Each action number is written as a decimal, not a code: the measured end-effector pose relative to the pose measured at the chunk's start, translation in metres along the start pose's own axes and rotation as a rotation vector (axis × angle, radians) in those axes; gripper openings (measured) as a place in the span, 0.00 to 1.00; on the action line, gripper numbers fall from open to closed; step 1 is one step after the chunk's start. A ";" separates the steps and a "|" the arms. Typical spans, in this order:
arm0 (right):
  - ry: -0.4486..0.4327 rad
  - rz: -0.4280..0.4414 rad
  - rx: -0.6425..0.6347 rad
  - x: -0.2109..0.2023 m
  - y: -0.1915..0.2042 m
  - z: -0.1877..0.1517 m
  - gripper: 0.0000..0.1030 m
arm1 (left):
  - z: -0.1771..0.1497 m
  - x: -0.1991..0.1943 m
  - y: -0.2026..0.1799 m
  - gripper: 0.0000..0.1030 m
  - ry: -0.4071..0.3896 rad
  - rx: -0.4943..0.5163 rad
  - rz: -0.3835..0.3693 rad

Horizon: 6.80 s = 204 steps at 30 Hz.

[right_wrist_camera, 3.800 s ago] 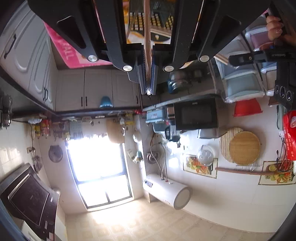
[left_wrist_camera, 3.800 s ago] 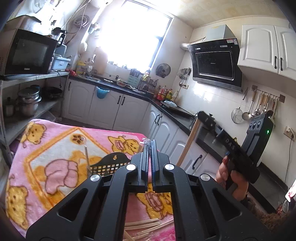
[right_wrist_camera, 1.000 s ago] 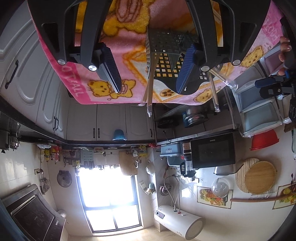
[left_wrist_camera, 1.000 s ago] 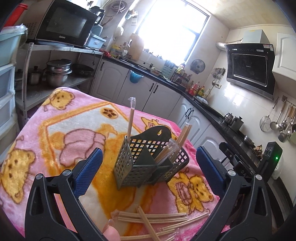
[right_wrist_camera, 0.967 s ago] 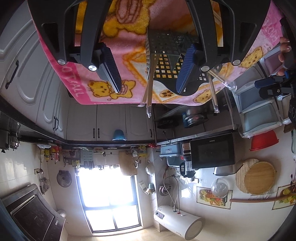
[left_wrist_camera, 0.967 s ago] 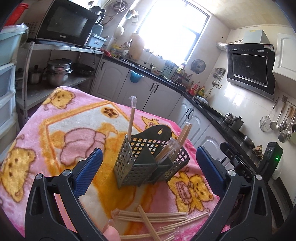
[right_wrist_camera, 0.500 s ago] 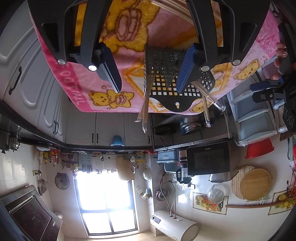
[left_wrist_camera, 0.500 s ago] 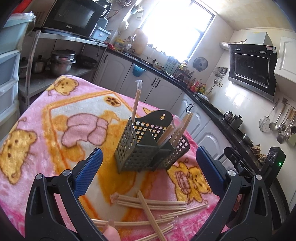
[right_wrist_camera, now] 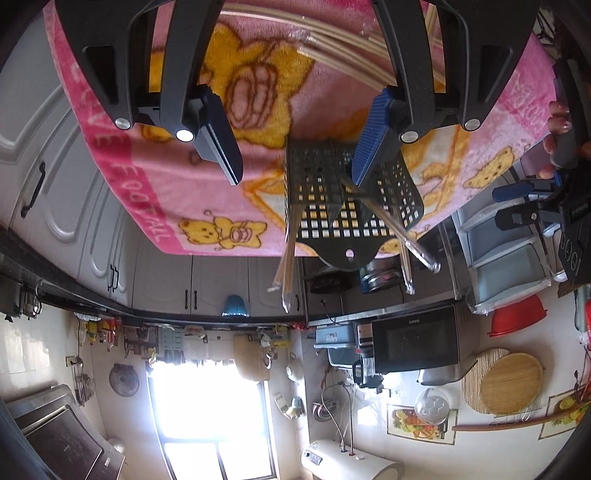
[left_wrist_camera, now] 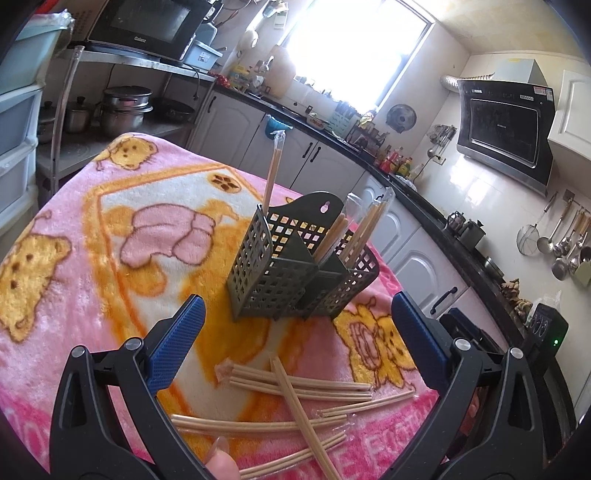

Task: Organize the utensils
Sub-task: 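Withdraw both open tools up from the caddy, then move both open tools down over the loose chopstick pile, then grasp a wooden chopstick with the left tool while the right tool grasps another, then lift both held chopsticks up over the green caddy, then lower both held chopsticks into the caddy and open both tools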

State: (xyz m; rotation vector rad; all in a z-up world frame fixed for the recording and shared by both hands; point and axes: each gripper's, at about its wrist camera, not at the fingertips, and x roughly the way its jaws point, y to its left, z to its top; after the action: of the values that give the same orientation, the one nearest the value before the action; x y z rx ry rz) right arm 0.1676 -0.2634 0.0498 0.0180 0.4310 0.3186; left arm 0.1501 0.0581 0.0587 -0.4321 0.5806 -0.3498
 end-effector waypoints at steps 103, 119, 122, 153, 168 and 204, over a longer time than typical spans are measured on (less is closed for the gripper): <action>0.165 -0.115 0.198 -0.023 -0.070 -0.059 0.03 | -0.025 0.090 -0.034 0.03 0.221 0.173 -0.039; 0.027 0.003 0.007 -0.038 -0.013 -0.001 0.03 | 0.010 0.040 -0.062 0.02 0.076 0.211 -0.102; 0.015 0.024 -0.019 -0.040 -0.003 0.005 0.03 | 0.013 0.035 -0.063 0.02 0.062 0.216 -0.107; -0.166 0.123 -0.144 -0.054 0.037 0.091 0.02 | 0.081 -0.026 -0.086 0.02 -0.154 0.290 -0.115; -0.281 0.112 -0.166 -0.053 0.038 0.145 0.02 | 0.133 -0.053 -0.092 0.02 -0.304 0.328 -0.035; -0.290 0.048 -0.178 0.050 0.062 0.200 0.02 | 0.138 0.020 -0.084 0.02 -0.321 0.351 0.061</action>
State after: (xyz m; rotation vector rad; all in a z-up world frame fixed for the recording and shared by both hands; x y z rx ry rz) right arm 0.2741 -0.1793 0.2164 -0.0984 0.1136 0.3944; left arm 0.2316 0.0180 0.1942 -0.1260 0.2111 -0.3087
